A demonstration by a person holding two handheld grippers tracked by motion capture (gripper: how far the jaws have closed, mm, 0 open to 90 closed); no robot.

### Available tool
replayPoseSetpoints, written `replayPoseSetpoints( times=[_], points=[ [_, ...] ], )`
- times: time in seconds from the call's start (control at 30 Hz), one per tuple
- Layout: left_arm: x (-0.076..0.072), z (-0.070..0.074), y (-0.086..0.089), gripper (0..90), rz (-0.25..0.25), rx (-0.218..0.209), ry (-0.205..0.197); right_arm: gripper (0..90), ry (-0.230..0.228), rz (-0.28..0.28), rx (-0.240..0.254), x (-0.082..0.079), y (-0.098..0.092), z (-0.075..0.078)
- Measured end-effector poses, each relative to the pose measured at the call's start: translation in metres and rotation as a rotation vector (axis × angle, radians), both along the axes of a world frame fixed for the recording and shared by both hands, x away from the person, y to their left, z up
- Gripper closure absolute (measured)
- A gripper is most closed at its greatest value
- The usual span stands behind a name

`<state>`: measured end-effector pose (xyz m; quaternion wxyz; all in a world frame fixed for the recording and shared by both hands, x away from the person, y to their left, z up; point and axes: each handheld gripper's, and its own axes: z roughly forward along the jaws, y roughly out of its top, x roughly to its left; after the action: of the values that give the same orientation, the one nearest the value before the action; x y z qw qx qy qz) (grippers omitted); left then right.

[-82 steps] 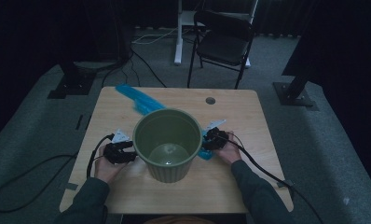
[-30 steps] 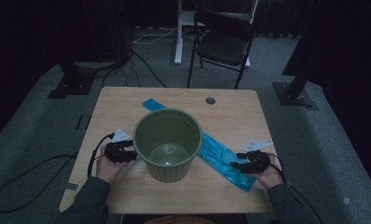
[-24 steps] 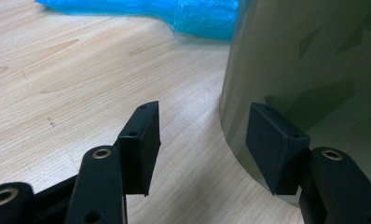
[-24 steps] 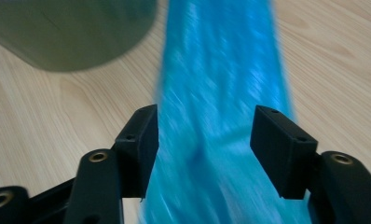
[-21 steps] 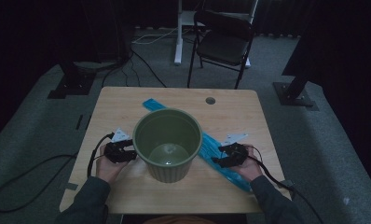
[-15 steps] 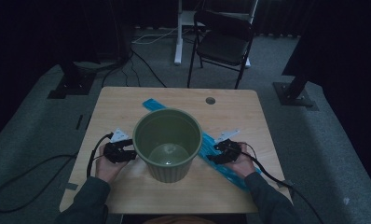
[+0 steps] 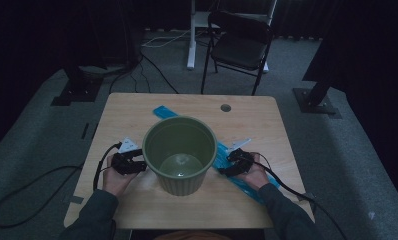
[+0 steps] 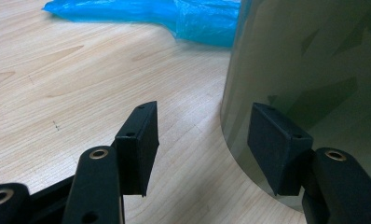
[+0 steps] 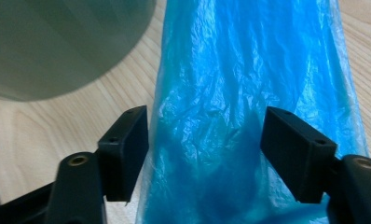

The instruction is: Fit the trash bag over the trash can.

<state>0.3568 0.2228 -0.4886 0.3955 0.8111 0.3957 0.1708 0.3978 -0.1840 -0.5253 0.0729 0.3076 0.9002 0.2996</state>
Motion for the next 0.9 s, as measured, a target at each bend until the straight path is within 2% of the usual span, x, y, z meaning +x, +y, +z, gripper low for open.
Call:
replayPoseSetpoints(
  times=[0.1,0.17,0.4,0.43,0.47,0.5,0.53,0.63,0.73,0.9],
  points=[
    [0.000,0.000,0.000,43.2,0.004,-0.001,-0.002,30.1,-0.019,0.002,-0.043,-0.001,0.006,-0.003],
    [0.001,0.000,0.000,43.3,0.003,-0.004,-0.003,32.2,-0.027,-0.003,-0.055,-0.001,0.009,-0.003],
    [0.002,0.000,0.000,44.6,0.000,-0.017,0.006,54.9,-0.026,-0.043,-0.060,0.005,0.005,0.001],
    [0.002,0.000,0.000,45.1,0.000,-0.017,0.006,54.9,-0.026,-0.043,-0.060,0.005,0.005,0.001],
    [0.002,0.000,-0.001,45.1,0.000,-0.017,0.006,59.9,-0.026,-0.049,-0.059,0.006,0.004,0.001],
    [0.002,0.000,-0.001,46.0,0.000,-0.018,0.006,72.6,-0.026,-0.069,-0.060,0.009,0.000,0.002],
    [0.002,0.000,-0.001,46.0,-0.001,-0.018,0.007,72.6,-0.026,-0.069,-0.060,0.009,0.000,0.002],
    [0.002,0.000,-0.001,48.4,-0.004,-0.024,0.016,84.0,-0.026,-0.095,-0.062,0.011,-0.004,0.002],
    [0.000,0.001,0.000,48.9,-0.009,-0.030,0.021,88.2,-0.012,-0.111,-0.049,0.013,-0.008,0.002],
    [-0.004,0.002,0.003,48.8,-0.019,-0.040,0.031,88.8,-0.020,-0.114,-0.039,0.013,-0.013,0.007]
  ],
)
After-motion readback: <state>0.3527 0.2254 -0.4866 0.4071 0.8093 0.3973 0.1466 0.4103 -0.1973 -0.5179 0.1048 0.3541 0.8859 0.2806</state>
